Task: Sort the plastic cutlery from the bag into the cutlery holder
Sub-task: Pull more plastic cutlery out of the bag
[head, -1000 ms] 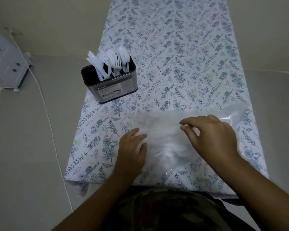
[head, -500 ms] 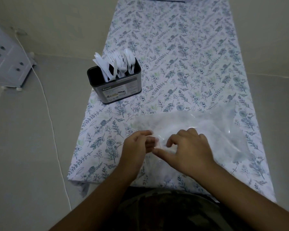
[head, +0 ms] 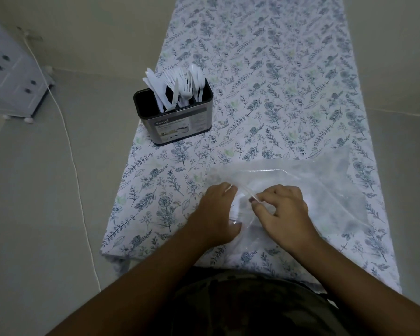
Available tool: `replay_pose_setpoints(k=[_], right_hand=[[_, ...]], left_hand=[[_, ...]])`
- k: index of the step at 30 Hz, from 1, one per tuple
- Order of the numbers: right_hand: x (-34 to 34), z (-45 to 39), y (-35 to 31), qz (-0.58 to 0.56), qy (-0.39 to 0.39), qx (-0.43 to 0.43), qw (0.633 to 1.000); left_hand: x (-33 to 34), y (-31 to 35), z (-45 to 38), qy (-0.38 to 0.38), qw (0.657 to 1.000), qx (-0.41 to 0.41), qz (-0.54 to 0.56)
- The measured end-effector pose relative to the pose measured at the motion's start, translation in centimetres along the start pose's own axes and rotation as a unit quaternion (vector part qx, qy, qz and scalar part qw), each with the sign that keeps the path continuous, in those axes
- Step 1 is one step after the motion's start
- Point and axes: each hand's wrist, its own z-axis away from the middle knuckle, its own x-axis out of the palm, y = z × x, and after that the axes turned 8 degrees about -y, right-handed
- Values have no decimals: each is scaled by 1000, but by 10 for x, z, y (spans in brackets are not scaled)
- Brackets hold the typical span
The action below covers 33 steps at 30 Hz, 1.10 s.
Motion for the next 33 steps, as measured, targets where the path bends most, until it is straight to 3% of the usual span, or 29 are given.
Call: replay_pose_setpoints(k=[8,15,18,23,33], right_hand=[[-6,-3,4,-111,-12,8,994],[-16,-5,2,-181,-20,35,983],[-18,-7,3,-190,-14,38,981],[-20,-7,7,-179,-10,17,984],[-23,-8,10,-153,-18,-2,988]], left_hand=[[5,24,-27,-51,990,-47,-125],[6,42,-52,-57,991,-64,-104],[8,48,-58,-43,994,-91,-32],[8,61,-62,-63,982,-143,-108],[-11,60,-57,-122,963,-104,-215]])
